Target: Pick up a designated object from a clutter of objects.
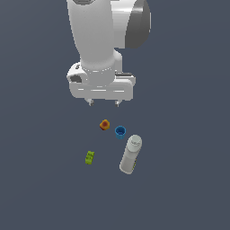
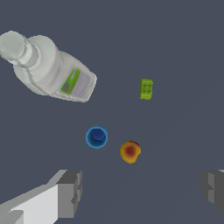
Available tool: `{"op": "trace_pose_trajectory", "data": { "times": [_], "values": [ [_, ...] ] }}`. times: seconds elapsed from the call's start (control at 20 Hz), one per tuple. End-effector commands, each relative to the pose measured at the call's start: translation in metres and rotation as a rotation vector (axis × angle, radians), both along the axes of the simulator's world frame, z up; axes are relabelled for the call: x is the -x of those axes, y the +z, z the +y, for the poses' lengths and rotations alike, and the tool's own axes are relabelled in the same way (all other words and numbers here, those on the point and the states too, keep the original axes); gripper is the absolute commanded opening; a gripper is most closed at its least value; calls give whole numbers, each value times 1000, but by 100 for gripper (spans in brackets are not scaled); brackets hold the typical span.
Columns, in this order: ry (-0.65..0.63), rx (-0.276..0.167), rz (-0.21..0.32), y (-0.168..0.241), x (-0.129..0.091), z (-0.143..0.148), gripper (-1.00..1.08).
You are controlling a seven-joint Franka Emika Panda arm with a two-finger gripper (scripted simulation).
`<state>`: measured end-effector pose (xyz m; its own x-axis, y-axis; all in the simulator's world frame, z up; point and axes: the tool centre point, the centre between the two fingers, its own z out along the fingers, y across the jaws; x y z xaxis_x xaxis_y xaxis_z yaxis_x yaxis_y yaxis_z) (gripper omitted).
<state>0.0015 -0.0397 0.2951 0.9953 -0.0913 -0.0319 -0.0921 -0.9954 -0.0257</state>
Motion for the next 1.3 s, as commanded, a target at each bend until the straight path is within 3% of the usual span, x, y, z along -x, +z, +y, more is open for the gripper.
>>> {"op": "trace_pose_trajectory", "data": {
  "times": [0.0,0.55,1.25],
  "values": [
    [0,0,0,0,0,0,100],
    [28,-19,-44,7,-8,15,100],
    [10,-13,-41,-25,-32,-1,100]
  ]
}}
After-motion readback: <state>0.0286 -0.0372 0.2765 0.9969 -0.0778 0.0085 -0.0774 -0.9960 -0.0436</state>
